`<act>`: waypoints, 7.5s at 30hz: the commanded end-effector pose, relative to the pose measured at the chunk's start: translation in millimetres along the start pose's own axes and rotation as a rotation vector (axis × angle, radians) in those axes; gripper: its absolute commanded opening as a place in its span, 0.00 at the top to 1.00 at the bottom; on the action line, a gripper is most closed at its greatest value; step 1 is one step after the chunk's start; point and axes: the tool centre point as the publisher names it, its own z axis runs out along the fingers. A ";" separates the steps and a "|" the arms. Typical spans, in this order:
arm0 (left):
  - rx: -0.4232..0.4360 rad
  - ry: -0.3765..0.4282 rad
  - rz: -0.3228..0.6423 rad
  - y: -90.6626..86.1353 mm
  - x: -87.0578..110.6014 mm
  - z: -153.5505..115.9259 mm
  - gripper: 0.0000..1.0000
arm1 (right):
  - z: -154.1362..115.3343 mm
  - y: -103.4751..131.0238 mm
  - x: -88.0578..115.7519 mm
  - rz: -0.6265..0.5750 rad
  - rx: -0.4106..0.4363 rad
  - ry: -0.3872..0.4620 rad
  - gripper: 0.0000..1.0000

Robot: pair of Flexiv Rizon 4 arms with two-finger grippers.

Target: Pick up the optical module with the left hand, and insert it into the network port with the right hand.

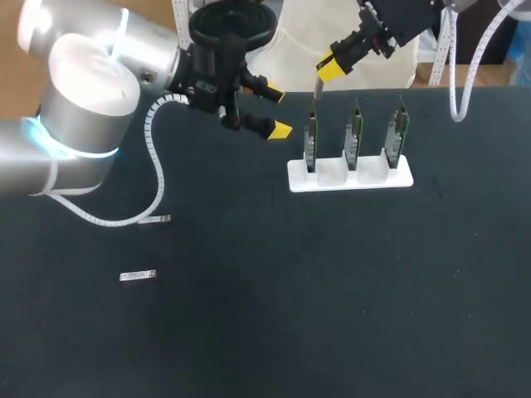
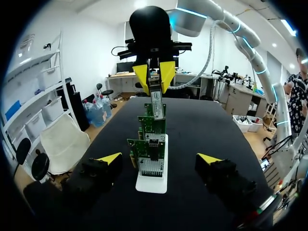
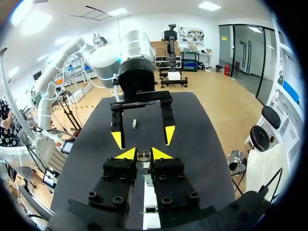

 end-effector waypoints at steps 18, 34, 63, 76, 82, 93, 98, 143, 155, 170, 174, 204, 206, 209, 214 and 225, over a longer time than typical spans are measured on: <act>0.018 0.104 -0.020 1.2 13.0 15.3 0.00 | -0.2 9.8 0.6 -0.011 0.016 0.017 1.00; 0.033 0.131 -0.022 4.4 15.5 25.7 0.00 | -1.6 10.4 0.7 -0.022 0.017 0.022 1.00; 0.028 0.141 -0.033 2.9 21.0 26.6 0.00 | 9.8 10.3 0.0 -0.081 0.031 0.122 1.00; 0.028 0.141 -0.033 2.9 21.0 26.6 0.00 | 24.6 -3.2 10.2 -0.061 0.033 0.167 1.00; 0.028 0.141 -0.033 2.9 21.0 26.6 0.00 | 27.4 -9.3 13.9 -0.051 0.031 0.181 1.00; 0.028 0.141 -0.033 2.9 21.0 26.6 0.00 | 27.0 -14.9 18.7 -0.046 0.023 0.199 1.00; 0.028 0.141 -0.033 2.9 21.0 26.6 0.00 | 28.9 -15.2 20.2 -0.045 0.018 0.201 1.00; 0.028 0.141 -0.033 2.9 21.0 26.6 0.00 | 30.4 -3.6 25.3 -0.045 0.093 0.207 1.00; 0.028 0.141 -0.033 2.9 21.0 26.6 0.00 | 26.0 -7.7 19.7 -0.061 0.102 0.197 1.00; 0.028 0.141 -0.033 2.9 21.0 26.6 0.00 | 31.2 -10.5 23.5 -0.046 0.090 0.195 1.00; 0.028 0.141 -0.033 2.9 21.0 26.6 0.00 | 31.8 -10.2 24.1 -0.044 0.088 0.198 1.00; 0.028 0.141 -0.033 2.9 21.0 26.6 0.00 | 33.4 -9.2 29.3 -0.022 0.093 0.200 0.99; 0.028 0.141 -0.033 2.9 21.0 26.6 0.00 | 32.4 -9.4 28.5 -0.018 0.093 0.194 0.00; 0.028 0.141 -0.033 2.9 21.0 26.6 0.00 | 30.6 -9.1 27.1 -0.020 0.094 0.186 0.00; 0.028 0.141 -0.033 2.9 21.0 26.6 0.00 | 23.2 -9.7 24.6 -0.002 0.065 0.128 0.00; 0.028 0.141 -0.033 2.9 21.0 26.6 0.00 | 6.6 -10.7 20.0 -0.010 -0.014 0.051 0.00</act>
